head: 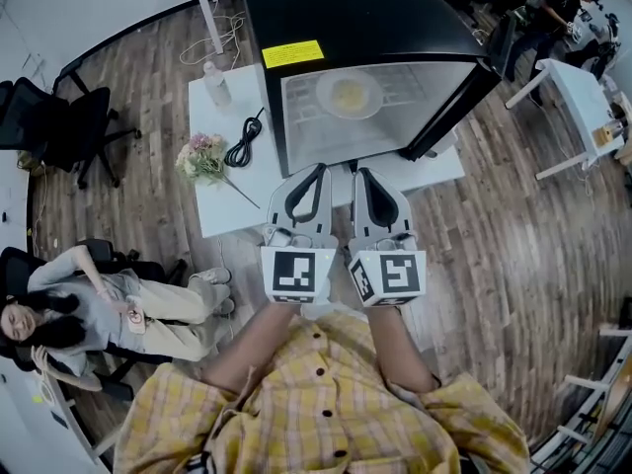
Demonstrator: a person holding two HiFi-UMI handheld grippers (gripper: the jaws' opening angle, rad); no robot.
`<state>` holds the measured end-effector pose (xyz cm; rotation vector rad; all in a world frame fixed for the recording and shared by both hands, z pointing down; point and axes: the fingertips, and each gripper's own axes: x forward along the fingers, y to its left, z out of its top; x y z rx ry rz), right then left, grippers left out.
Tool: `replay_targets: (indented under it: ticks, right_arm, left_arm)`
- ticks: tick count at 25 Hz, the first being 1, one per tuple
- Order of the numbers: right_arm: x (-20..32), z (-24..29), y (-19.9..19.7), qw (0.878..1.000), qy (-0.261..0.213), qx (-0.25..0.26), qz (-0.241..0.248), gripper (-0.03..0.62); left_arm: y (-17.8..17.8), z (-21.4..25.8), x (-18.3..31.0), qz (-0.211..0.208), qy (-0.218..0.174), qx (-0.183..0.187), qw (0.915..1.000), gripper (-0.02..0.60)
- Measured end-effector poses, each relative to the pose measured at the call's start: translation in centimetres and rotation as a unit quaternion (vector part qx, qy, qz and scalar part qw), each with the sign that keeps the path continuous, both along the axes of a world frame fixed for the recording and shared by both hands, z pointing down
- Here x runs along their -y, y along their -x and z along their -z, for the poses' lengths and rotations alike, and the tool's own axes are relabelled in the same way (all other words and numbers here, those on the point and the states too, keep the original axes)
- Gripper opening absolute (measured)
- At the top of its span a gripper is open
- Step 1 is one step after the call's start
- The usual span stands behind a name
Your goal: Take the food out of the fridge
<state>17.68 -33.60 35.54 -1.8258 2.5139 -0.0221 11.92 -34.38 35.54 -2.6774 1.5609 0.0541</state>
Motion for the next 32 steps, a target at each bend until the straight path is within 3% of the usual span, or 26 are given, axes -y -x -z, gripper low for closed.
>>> replay_targets:
  ticks: [5, 17, 21, 26, 32]
  right_arm:
    - [2.0, -1.4, -1.3, 0.997, 0.040, 0.061, 0.010, 0.008]
    - [6.4, -3.4, -2.1, 0.989, 0.084, 0.118, -0.019, 0.008]
    - [7.8, -4.5, -2.3, 0.980, 0.101, 0.170, -0.026, 0.008]
    - [9.7, -7.0, -3.2, 0.946, 0.140, 0.291, -0.028, 0.009]
    - [11.6, -9.5, -4.2, 0.871, 0.161, 0.462, -0.037, 0.028]
  left_arm:
    - [-0.9, -0.4, 1.6, 0.007, 0.008, -0.003, 0.9999, 0.008]
    - [-1.3, -0.5, 5.0, -0.019, 0.010, 0.007, 0.9997, 0.008]
    - [-1.1, -0.4, 5.6, -0.025, 0.004, 0.015, 0.9996, 0.008]
    - [-0.9, -1.0, 6.0, -0.033, 0.008, 0.021, 0.9992, 0.008]
    - [0.0, -1.3, 6.9, -0.025, 0.011, 0.021, 0.9994, 0.009]
